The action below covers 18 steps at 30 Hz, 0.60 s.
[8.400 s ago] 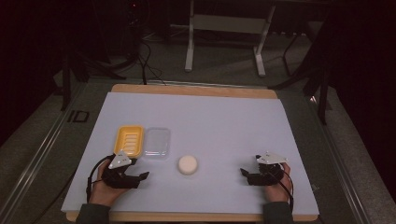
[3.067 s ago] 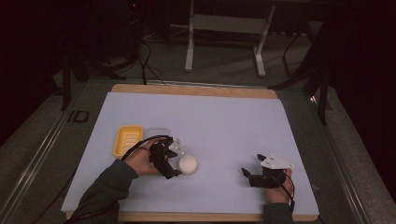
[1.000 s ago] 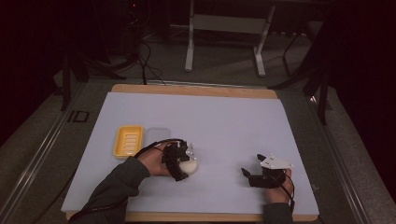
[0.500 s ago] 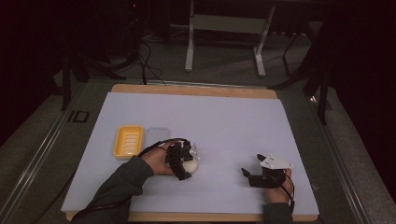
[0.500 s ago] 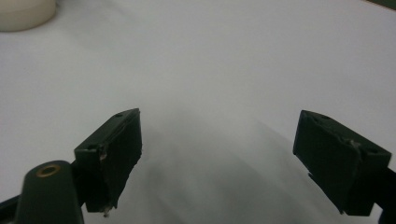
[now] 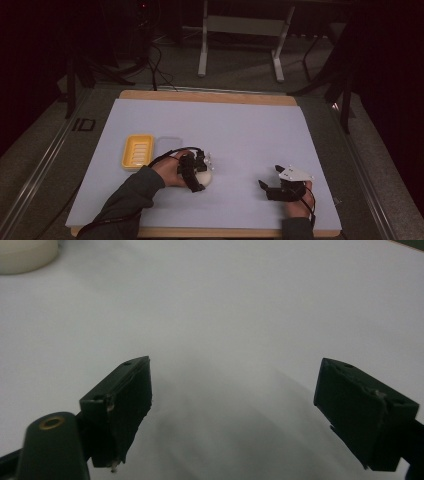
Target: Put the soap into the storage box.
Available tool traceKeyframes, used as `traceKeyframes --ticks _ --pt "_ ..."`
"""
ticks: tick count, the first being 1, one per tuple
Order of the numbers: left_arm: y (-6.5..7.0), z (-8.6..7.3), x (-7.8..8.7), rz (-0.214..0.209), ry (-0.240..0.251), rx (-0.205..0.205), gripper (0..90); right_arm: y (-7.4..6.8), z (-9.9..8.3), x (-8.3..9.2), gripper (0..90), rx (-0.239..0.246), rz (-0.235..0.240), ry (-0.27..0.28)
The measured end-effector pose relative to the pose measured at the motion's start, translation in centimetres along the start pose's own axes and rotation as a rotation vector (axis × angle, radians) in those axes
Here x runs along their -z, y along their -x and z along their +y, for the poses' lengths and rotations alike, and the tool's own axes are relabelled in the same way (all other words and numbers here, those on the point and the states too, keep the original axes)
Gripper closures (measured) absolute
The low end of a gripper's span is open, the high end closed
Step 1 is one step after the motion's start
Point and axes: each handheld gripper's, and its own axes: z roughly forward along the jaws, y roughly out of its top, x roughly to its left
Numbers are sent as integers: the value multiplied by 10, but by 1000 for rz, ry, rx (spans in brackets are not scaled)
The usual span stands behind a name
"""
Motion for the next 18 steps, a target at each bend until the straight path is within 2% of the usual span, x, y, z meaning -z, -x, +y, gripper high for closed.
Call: traceKeyframes --ticks 6,18 --pt "-1 -3 1 -24 12 13 254 0 0 0 152 0 0 1" --pt "-2 -7 3 -9 10 16 255 0 0 0 153 1 0 0"
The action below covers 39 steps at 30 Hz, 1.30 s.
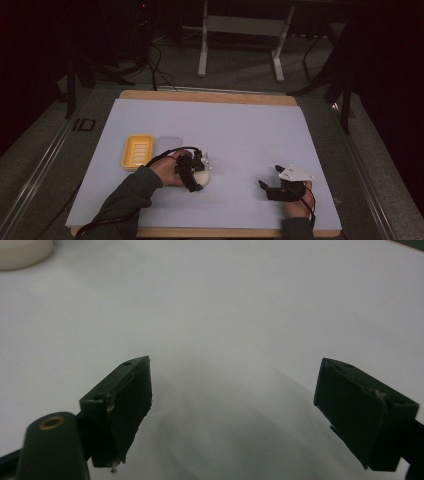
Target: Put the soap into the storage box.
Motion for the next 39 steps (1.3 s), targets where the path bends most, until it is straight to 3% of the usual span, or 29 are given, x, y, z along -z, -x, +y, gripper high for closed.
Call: traceKeyframes --ticks 11,39 --pt "0 -4 13 19 -2 -1 255 0 0 0 153 0 0 0" --pt "-9 -18 33 58 31 54 256 0 0 0 152 -1 -1 2"
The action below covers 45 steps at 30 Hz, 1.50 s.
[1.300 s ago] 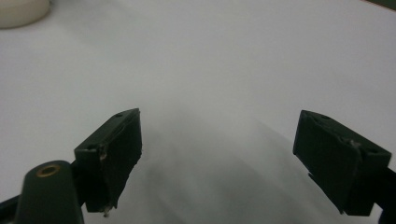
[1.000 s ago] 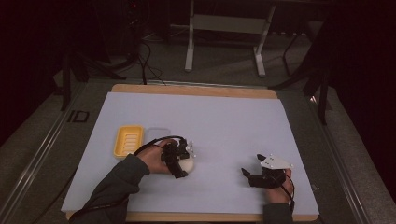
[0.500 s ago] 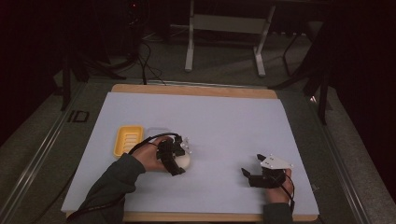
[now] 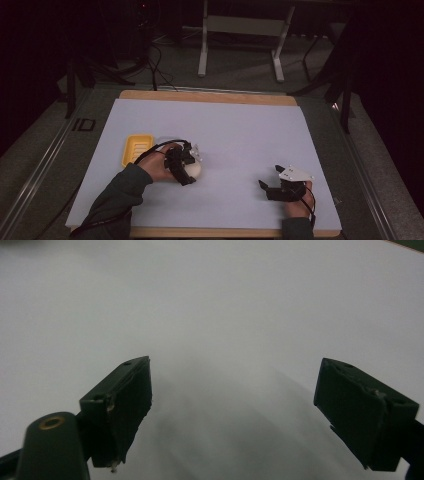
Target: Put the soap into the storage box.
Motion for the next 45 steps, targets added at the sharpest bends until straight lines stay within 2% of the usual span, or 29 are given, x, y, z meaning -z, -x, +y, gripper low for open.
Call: traceKeyframes --ticks 5,7,14,16,29,35,38,39,40,42,45 --pt "-1 -2 0 7 -8 12 255 0 0 0 152 1 0 0" --pt "-3 -3 0 13 -25 23 256 0 0 0 152 0 -1 1" --pt "-5 -5 1 22 -27 45 255 0 0 0 152 1 -1 1" --pt "-7 -7 3 35 -32 67 255 0 0 0 153 1 0 1" --pt "-14 -11 10 89 -49 146 255 0 0 0 153 1 0 1" --pt "-19 -15 13 114 -52 202 256 0 0 0 153 1 0 0" --pt "-21 -17 14 123 -54 218 256 0 0 0 152 1 0 0" --pt "-22 -19 15 151 -55 243 256 0 0 0 153 1 0 0" --pt "-22 -19 15 151 -55 243 256 0 0 0 153 1 0 0" --pt "-23 -20 14 165 -60 271 256 0 0 0 152 2 0 0" --pt "-25 -20 14 172 -66 283 256 0 0 0 153 1 0 0"
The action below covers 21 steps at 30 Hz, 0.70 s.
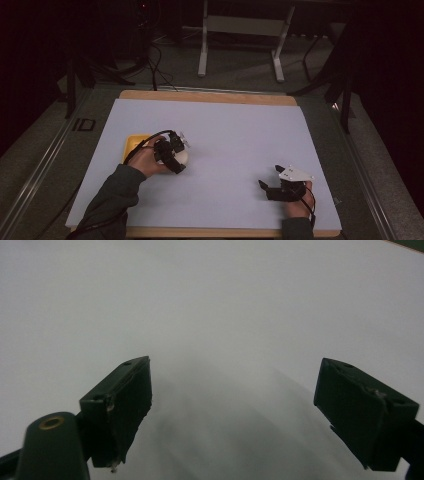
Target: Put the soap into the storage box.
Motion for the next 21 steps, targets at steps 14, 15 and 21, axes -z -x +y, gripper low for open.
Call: traceKeyframes --ticks 14,15,21 --pt "-8 -2 -1 44 -13 79 256 0 0 0 152 0 0 1" --pt "-8 -2 -1 53 -11 84 256 0 0 0 153 0 0 0" --pt "-11 -4 0 62 -18 111 256 0 0 0 153 0 0 1"
